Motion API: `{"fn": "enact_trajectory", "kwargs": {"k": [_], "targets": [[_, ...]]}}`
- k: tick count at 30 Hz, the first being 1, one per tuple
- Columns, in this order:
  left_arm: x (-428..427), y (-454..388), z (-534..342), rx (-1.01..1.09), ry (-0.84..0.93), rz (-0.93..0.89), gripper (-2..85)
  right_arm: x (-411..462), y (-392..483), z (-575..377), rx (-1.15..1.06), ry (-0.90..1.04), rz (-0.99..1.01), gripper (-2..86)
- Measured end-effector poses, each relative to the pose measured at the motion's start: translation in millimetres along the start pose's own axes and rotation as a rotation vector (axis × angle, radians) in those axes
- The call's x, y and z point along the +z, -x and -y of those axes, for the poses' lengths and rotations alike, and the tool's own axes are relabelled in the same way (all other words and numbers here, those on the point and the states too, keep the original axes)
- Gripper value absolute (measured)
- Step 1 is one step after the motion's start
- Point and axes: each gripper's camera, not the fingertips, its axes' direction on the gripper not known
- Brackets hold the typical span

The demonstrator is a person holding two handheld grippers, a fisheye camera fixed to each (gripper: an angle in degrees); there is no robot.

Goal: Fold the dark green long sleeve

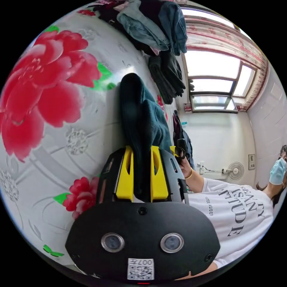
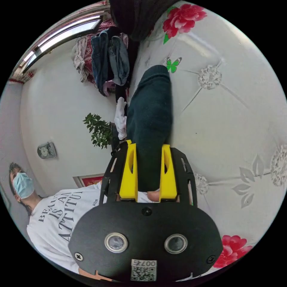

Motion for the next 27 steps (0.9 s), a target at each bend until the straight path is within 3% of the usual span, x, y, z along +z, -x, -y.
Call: {"fn": "enact_trajectory", "kwargs": {"k": [7,12,16,20,27], "targets": [[37.4,-126.1,85.3,0.250,-0.015,-0.032,6.4,-81.5,129.8,47.6,-0.308,-0.089,-0.039,7.7],[50.5,-244.7,187.1,0.466,-0.148,-0.077,6.6,-163.7,249.8,97.0,-0.580,-0.242,-0.140,7.7],[90.4,-302.2,276.8,0.500,-0.224,0.111,8.2,-209.3,302.0,156.4,-0.586,-0.437,-0.307,7.7],[163.7,-262.8,281.6,0.362,-0.137,0.308,10.1,-199.7,261.8,180.1,-0.416,-0.499,-0.566,8.1],[250.4,-200.4,143.0,0.360,0.072,0.587,10.5,-151.7,123.8,57.5,-0.238,-0.373,-0.578,8.9]]}}
